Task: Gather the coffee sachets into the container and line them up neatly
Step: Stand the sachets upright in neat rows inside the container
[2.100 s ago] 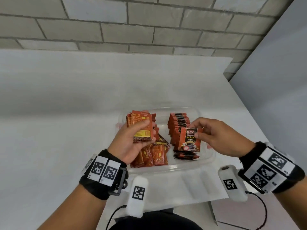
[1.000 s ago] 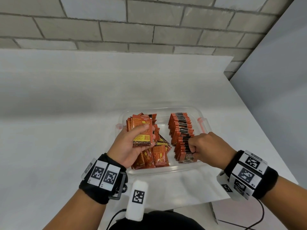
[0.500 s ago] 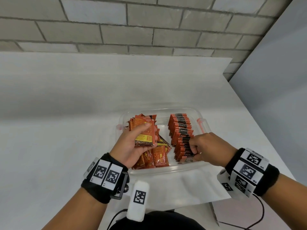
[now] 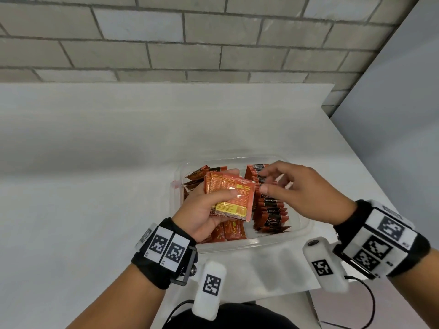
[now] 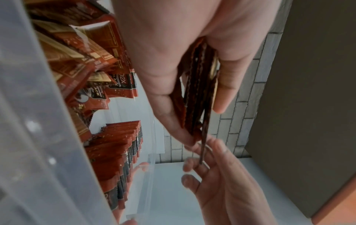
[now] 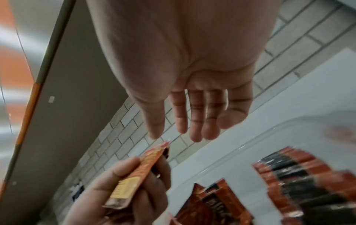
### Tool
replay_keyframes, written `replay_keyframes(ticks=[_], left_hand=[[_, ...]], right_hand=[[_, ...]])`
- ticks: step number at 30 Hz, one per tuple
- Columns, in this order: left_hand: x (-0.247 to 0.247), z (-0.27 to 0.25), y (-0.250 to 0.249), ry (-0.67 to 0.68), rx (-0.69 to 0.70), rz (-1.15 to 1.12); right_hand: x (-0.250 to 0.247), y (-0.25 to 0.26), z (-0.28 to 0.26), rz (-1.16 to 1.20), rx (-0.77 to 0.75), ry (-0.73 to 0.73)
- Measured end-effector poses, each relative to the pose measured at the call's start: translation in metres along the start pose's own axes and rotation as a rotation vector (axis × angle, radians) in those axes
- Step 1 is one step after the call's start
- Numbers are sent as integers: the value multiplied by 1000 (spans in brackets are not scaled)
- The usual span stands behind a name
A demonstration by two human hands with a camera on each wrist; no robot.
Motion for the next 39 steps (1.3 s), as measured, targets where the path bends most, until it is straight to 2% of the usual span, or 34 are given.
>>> replay_keyframes(ticks=[4, 8, 12, 13, 15, 18, 21, 23, 26, 34, 39], left_hand=[[7, 0, -2, 30, 25, -1], [-1, 0, -6, -45, 9, 22], [-13, 1, -12, -106, 31, -74], [-13, 1, -14, -107, 42, -101], [-11, 0, -17, -75, 68, -173], [-9, 0, -21, -43, 134, -194], [-9, 1, -24, -51, 160, -201], [-9, 2, -25, -64, 158, -201], [-5, 4, -24, -61, 157, -167], [0, 5, -18, -43, 113, -50], [1, 4, -18, -43, 150, -50]], right_hand=[[18, 10, 7, 92, -1, 89], [8, 21, 12, 103, -98, -62], [4, 38, 7, 103, -302, -177], [8, 42, 4, 44, -374, -166], [24, 42, 1, -103, -450, -53], [40, 30, 1, -186, -408, 102], [28, 28, 3, -62, -339, -23], [24, 24, 5, 41, -225, -78], [29, 15, 9, 169, -109, -30], [23, 27, 13, 220, -173, -83], [29, 13, 8, 545, 79, -20]])
Point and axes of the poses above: each hand's wrist, its own z-axis towards the middle knuckle, its own x-axis out of the palm, y = z × x, the point moved 6 cm from there along z, towards the middle knuckle, and after that the axes turned 12 degrees about z, right-handed, at the moved point
